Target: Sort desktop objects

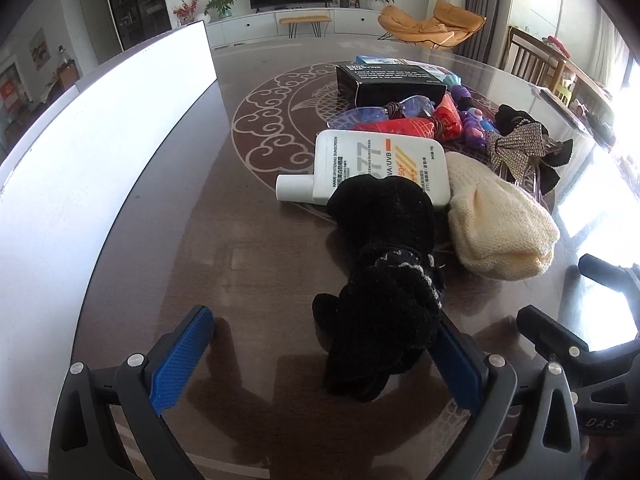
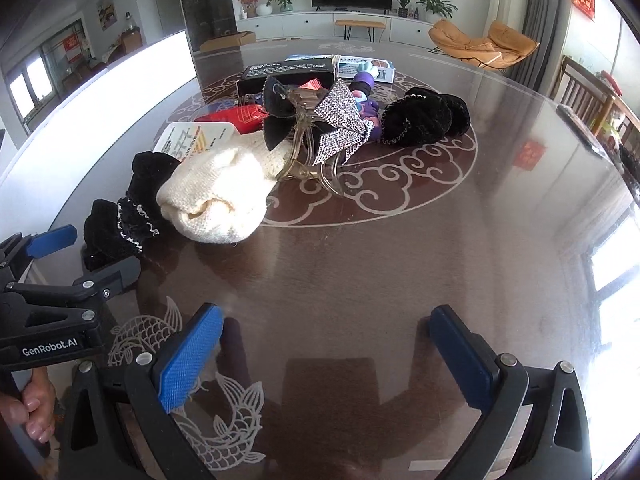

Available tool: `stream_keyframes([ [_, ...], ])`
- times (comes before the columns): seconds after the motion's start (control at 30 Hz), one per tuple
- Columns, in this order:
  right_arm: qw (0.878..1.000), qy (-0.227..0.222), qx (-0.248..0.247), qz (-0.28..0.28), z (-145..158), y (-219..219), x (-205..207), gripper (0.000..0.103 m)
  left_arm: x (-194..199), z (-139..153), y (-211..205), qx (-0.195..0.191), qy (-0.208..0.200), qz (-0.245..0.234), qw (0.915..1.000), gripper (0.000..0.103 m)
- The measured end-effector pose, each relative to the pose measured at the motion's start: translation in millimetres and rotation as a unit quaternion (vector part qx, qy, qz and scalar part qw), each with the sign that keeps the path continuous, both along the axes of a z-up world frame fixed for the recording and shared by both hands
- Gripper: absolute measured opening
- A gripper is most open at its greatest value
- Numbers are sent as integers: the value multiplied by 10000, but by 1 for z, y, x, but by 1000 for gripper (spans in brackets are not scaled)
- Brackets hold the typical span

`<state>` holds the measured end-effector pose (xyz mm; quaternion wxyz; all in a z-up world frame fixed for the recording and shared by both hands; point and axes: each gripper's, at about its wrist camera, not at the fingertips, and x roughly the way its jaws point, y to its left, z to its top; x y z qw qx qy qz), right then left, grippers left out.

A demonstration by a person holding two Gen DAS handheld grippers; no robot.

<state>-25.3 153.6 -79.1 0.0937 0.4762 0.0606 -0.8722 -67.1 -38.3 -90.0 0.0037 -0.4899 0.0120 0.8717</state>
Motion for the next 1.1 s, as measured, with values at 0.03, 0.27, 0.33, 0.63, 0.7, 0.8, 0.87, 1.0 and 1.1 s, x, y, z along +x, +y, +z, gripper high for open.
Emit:
stream_keyframes([
  [0.03,10000,-11,-46,67,0,-2,-9,103,-9,0,0,38,-21,-41,10000,103],
  [0.27,9995,160,-51,-282,-3,12,-67,103,-82,-2,9,47,91,-267,9996,103],
  [0.33,9989,252,-67,-394,-4,17,-78,103,-99,-2,13,49,118,-233,9996,103],
  [0.63,9986,243,-65,-471,-3,19,-87,103,-122,-1,22,74,335,-289,9990,103],
  [0.7,9986,242,-65,-471,-3,19,-87,103,-116,-1,22,78,382,-202,9990,103],
  [0.8,9986,243,-65,-471,-3,19,-87,103,-111,-1,21,76,380,-61,9992,103],
  [0.87,9986,243,-65,-471,-3,19,-87,103,-110,-2,20,94,380,-64,9992,103],
  [1.0,9986,244,-66,-471,-3,20,-87,103,-110,-2,20,94,381,-65,9992,103],
  [1.1,9986,244,-66,-471,-3,20,-87,103,-110,-2,20,95,381,-66,9992,103],
])
